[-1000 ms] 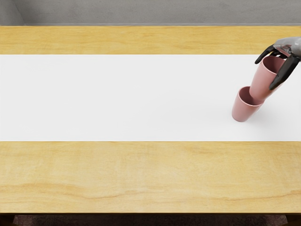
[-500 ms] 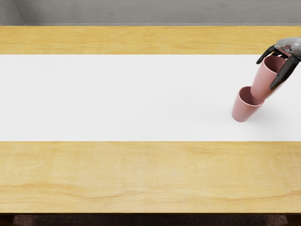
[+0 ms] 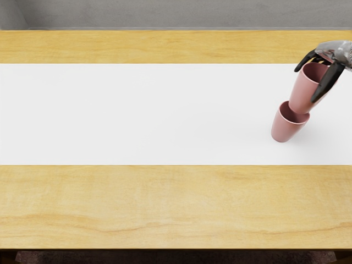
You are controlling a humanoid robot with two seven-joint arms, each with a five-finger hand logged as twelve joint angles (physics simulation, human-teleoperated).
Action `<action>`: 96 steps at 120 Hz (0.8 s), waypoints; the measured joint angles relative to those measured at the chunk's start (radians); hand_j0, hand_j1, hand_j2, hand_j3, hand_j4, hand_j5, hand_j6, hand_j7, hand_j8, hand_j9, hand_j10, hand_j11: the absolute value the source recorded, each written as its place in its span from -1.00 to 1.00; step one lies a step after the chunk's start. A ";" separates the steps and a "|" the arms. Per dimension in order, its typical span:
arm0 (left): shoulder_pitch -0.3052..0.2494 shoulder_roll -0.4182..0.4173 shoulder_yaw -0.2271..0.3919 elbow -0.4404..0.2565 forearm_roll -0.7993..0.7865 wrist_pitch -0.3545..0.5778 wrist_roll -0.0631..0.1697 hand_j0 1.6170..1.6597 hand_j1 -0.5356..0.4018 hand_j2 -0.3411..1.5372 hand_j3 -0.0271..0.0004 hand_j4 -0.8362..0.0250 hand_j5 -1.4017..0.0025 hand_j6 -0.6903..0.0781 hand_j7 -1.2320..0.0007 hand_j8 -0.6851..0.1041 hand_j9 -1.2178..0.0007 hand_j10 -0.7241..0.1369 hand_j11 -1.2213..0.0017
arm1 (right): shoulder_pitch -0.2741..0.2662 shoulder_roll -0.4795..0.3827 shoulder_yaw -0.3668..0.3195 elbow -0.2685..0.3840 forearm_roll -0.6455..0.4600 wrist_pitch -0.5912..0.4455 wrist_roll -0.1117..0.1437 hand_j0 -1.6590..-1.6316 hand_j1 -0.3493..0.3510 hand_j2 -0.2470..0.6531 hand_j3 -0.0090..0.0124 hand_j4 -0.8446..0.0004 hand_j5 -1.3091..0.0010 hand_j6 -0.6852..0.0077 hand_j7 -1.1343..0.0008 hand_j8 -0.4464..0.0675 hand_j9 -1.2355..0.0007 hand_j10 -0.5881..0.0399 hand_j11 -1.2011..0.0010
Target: Pick up cup and place in cup with right hand
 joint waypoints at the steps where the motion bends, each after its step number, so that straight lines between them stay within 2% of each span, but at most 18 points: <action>1: 0.000 0.000 0.000 0.000 0.000 0.000 0.000 0.92 0.89 -0.64 0.97 0.94 1.00 0.80 1.00 0.73 1.00 0.68 1.00 | 0.000 0.001 0.000 0.000 0.000 0.000 0.000 -0.60 0.16 -0.51 -0.14 0.06 0.12 0.11 0.03 -0.41 0.07 -0.36 0.05; 57: 0.011 0.000 0.000 0.000 0.000 0.000 0.000 0.92 0.89 -0.64 0.97 0.94 1.00 0.80 1.00 0.73 1.00 0.68 1.00 | 0.006 0.011 -0.001 0.014 0.015 0.022 0.000 -0.65 0.10 -0.62 -0.15 0.08 0.16 0.06 0.07 -0.48 0.11 -0.36 0.08; 96: 0.016 0.000 0.000 0.000 0.000 0.000 0.000 0.92 0.89 -0.64 0.97 0.94 1.00 0.80 1.00 0.73 1.00 0.68 1.00 | -0.016 0.017 -0.002 0.008 0.013 0.009 0.000 -0.64 0.09 -0.65 -0.14 0.07 0.16 0.07 0.06 -0.48 0.10 -0.37 0.08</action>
